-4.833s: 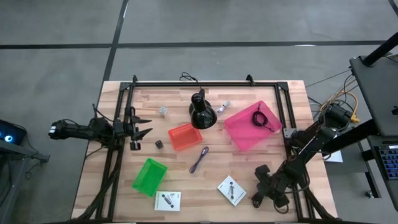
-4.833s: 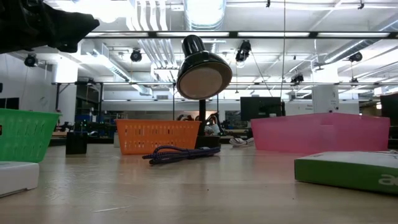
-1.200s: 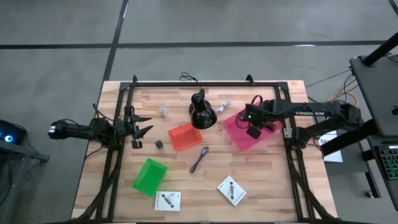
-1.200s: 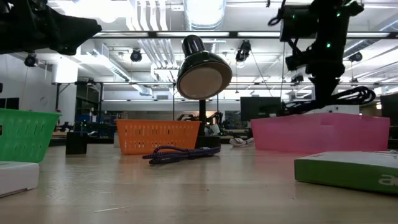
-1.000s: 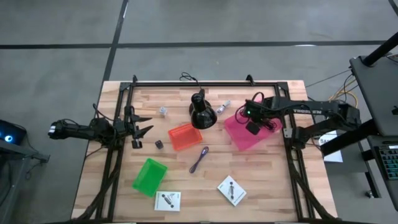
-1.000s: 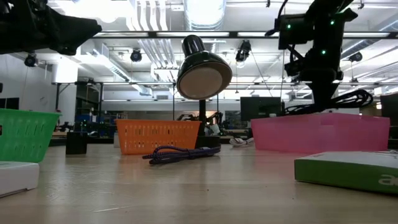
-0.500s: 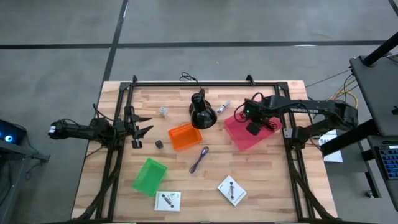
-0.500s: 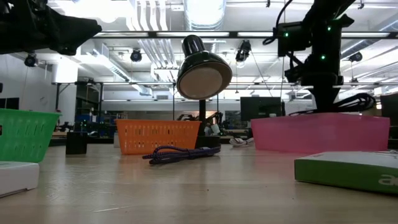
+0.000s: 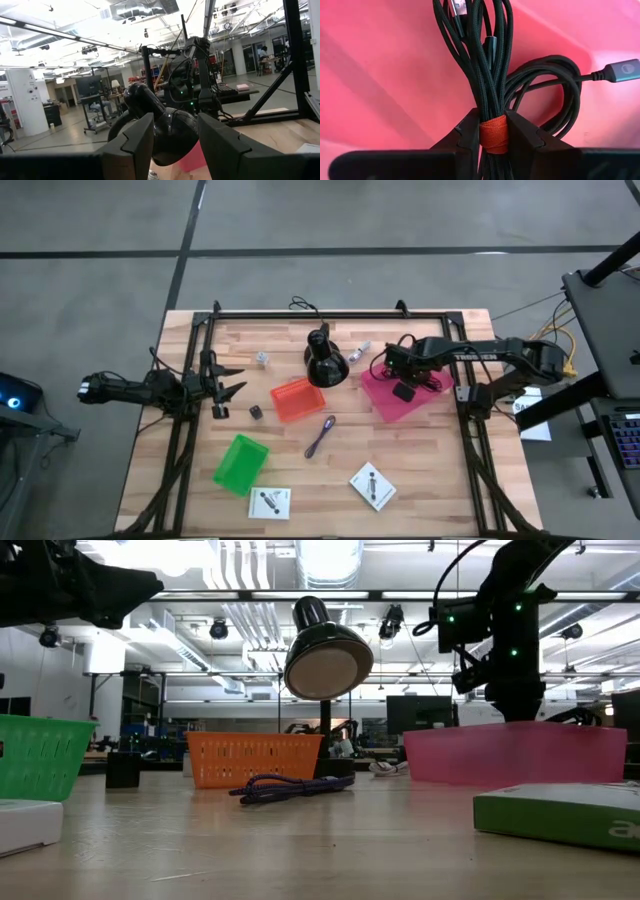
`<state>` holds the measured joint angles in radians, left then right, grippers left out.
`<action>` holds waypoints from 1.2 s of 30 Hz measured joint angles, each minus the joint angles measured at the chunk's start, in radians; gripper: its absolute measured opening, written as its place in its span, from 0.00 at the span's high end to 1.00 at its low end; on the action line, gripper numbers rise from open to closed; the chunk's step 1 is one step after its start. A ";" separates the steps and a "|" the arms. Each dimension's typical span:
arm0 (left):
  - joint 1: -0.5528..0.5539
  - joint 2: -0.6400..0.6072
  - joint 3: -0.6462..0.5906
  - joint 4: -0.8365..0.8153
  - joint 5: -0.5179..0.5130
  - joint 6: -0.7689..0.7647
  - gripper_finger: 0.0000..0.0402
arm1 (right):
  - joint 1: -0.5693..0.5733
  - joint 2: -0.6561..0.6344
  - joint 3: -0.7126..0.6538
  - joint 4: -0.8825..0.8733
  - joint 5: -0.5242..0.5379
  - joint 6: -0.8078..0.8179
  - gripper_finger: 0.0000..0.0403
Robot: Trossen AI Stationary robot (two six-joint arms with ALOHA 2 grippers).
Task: Pick and place items into bin
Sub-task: Put the black charger cable into the pink bin, then put the white charger cable into the pink bin
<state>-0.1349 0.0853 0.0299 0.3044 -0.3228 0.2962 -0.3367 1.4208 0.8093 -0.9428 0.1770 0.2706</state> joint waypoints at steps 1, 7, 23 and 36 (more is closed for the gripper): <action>0.000 0.000 0.000 0.000 0.000 0.000 0.66 | 0.000 0.001 -0.001 -0.001 0.000 -0.003 0.85; 0.000 0.000 0.000 0.000 0.000 0.000 0.66 | 0.000 -0.009 -0.002 0.000 0.006 -0.001 0.77; 0.000 0.000 0.000 0.000 0.000 0.000 0.66 | 0.000 -0.024 0.018 -0.056 0.003 -0.046 0.68; 0.000 0.000 0.000 0.000 0.000 0.000 0.66 | 0.003 -0.129 0.110 -0.022 0.001 -0.359 0.70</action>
<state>-0.1349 0.0849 0.0299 0.3046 -0.3228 0.2962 -0.3332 1.2920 0.9191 -0.9646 0.1783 -0.0879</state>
